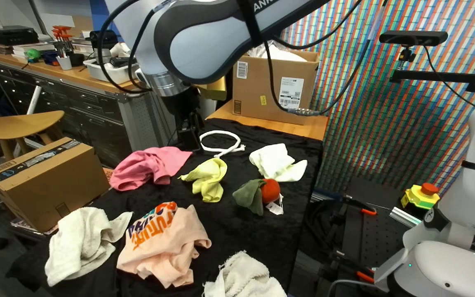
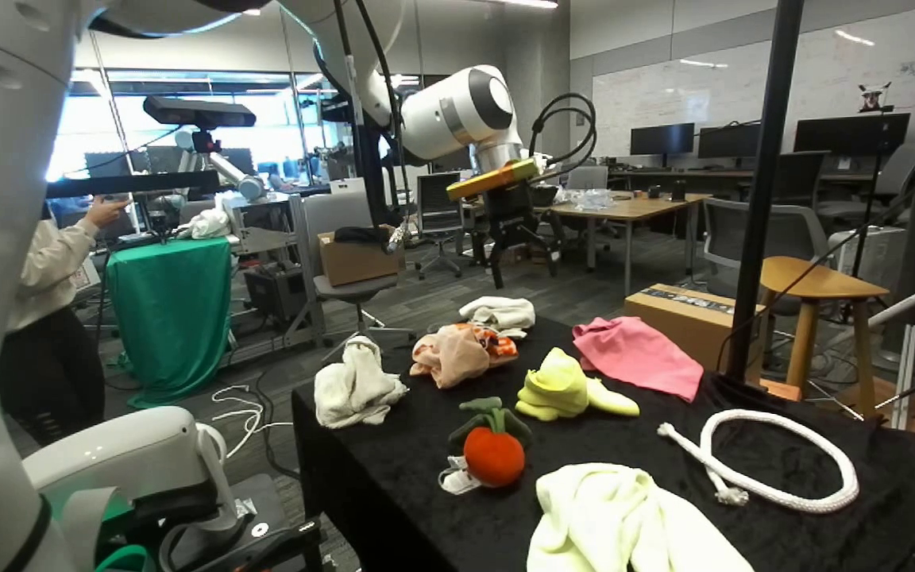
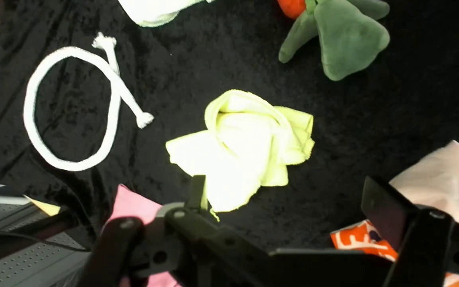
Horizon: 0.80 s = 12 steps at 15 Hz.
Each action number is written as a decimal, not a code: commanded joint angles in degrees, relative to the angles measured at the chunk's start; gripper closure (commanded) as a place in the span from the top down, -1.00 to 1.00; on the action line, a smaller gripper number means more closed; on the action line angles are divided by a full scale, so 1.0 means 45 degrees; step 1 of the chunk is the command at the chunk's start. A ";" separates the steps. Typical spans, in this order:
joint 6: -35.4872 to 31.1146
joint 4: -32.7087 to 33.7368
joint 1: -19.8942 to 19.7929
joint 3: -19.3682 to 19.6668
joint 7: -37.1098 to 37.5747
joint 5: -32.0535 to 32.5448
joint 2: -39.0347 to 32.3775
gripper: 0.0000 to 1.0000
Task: Pile the rope, radish, t-shirts and towels together on the table
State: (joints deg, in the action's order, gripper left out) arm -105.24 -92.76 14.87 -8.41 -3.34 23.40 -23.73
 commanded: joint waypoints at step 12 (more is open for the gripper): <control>-0.1276 0.3915 0.1800 -0.0449 0.2556 -0.2639 -0.3733 1.00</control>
State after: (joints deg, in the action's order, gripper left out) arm -108.80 -80.03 22.49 -10.41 4.56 15.14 -37.30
